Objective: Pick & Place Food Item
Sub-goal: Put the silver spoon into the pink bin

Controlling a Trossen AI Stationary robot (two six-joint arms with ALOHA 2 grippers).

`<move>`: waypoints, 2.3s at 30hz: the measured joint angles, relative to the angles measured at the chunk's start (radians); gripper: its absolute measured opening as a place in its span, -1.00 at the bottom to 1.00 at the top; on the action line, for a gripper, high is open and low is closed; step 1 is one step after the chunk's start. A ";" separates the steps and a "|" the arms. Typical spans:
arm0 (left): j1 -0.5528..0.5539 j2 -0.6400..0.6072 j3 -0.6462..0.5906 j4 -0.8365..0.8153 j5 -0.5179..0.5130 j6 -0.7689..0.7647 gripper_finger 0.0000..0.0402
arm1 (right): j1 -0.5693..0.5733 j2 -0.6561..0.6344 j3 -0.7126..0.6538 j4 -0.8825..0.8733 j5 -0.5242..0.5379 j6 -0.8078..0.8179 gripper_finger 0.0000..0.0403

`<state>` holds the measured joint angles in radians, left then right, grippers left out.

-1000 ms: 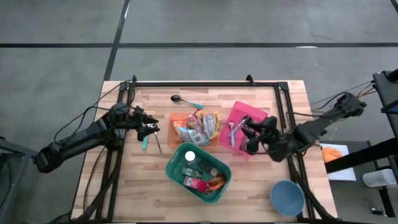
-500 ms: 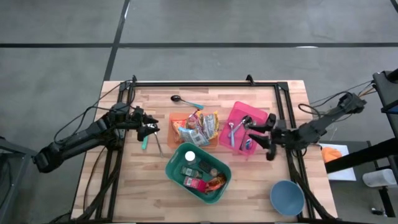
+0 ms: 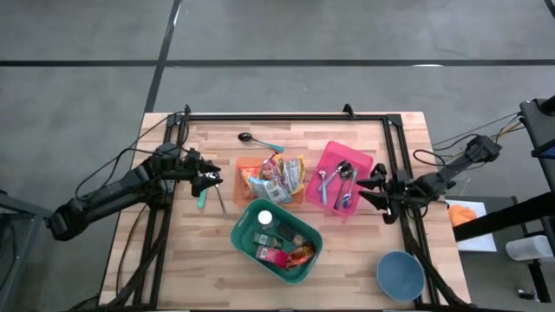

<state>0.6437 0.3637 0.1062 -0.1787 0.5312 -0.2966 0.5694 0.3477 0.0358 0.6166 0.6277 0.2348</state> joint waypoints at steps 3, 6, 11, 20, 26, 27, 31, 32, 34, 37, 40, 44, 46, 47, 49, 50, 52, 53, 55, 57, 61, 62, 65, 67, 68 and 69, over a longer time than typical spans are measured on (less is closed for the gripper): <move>0.000 0.000 0.000 0.000 0.000 0.000 0.57 | 0.000 -0.039 -0.028 -0.028 0.004 0.004 -0.15; 0.000 0.000 0.000 0.000 0.000 0.000 0.57 | 0.000 -0.068 -0.028 -0.062 0.007 0.041 -0.15; 0.000 0.000 0.000 0.000 0.000 0.000 0.57 | 0.000 -0.078 -0.028 -0.063 0.004 0.072 -0.15; 0.000 0.000 0.000 0.001 0.000 0.000 0.57 | 0.000 -0.070 -0.028 -0.063 0.003 0.069 -0.15; 0.000 0.000 0.000 0.001 0.000 0.000 0.57 | 0.000 -0.069 -0.027 -0.063 0.001 0.069 -0.15; 0.000 0.000 0.000 0.001 0.000 0.000 0.57 | 0.000 -0.070 -0.027 -0.063 0.001 0.069 -0.15; 0.000 0.000 0.000 0.001 0.000 0.000 0.57 | 0.000 -0.069 -0.027 -0.063 0.001 0.069 -0.15; 0.000 0.000 0.000 0.000 0.000 0.000 0.57 | 0.000 -0.069 -0.027 -0.063 0.001 0.069 -0.15; 0.000 0.000 0.000 0.000 0.000 0.000 0.57 | 0.000 -0.069 -0.027 -0.063 0.001 0.069 -0.15; 0.000 0.000 0.000 0.001 0.000 0.000 0.57 | 0.000 -0.069 -0.027 -0.063 0.001 0.069 -0.15; 0.000 0.000 0.000 0.001 0.000 0.001 0.57 | 0.000 -0.069 -0.027 -0.063 0.001 0.069 -0.15; 0.000 0.000 0.000 0.001 0.000 0.001 0.57 | 0.000 -0.069 -0.027 -0.063 0.001 0.069 -0.15; 0.000 0.000 0.000 0.001 0.000 0.000 0.57 | 0.000 -0.069 -0.027 -0.063 0.001 0.069 -0.15; 0.000 0.000 0.000 0.002 0.000 -0.019 0.57 | 0.000 -0.069 -0.027 -0.063 0.001 0.069 -0.15; 0.000 0.000 0.000 0.002 0.003 -0.170 0.57 | 0.000 -0.069 -0.027 -0.063 0.001 0.069 -0.15; 0.000 0.000 0.000 -0.004 0.007 -0.293 0.57 | 0.000 -0.069 -0.027 -0.063 0.001 0.069 -0.15; 0.000 0.001 0.000 -0.016 0.001 -0.548 0.57 | 0.000 -0.069 -0.027 -0.063 0.001 0.069 -0.15; 0.000 0.001 0.000 -0.012 -0.027 -0.613 0.57 | 0.000 -0.069 -0.027 -0.063 0.001 0.069 -0.15; 0.000 0.007 0.001 0.005 -0.048 -0.638 0.57 | 0.000 -0.069 -0.027 -0.063 0.001 0.069 -0.15; -0.001 0.008 0.015 0.023 -0.015 -0.600 0.57 | 0.000 -0.070 -0.027 -0.063 0.001 0.069 -0.15; -0.001 0.028 0.091 0.047 0.032 -0.473 0.57 | 0.000 -0.070 -0.027 -0.063 0.001 0.069 -0.15; 0.000 0.042 0.117 0.042 0.017 -0.467 0.57 | 0.000 -0.070 -0.027 -0.063 0.001 0.069 -0.15; 0.001 0.114 0.206 0.051 -0.051 -0.461 0.57 | 0.000 -0.070 -0.027 -0.063 0.001 0.069 -0.15; 0.001 0.189 0.258 0.049 -0.091 -0.438 0.57 | 0.000 -0.069 -0.027 -0.063 0.001 0.069 -0.15; 0.001 0.233 0.283 0.047 -0.108 -0.416 0.57 | 0.000 -0.069 -0.027 -0.063 0.001 0.069 -0.15; 0.001 0.280 0.310 0.046 -0.131 -0.392 0.57 | 0.000 -0.069 -0.027 -0.063 0.001 0.069 -0.15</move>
<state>0.6445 0.6442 0.4166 -0.1323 0.4003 -0.6883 0.5694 0.2783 0.0090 0.5533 0.6286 0.3038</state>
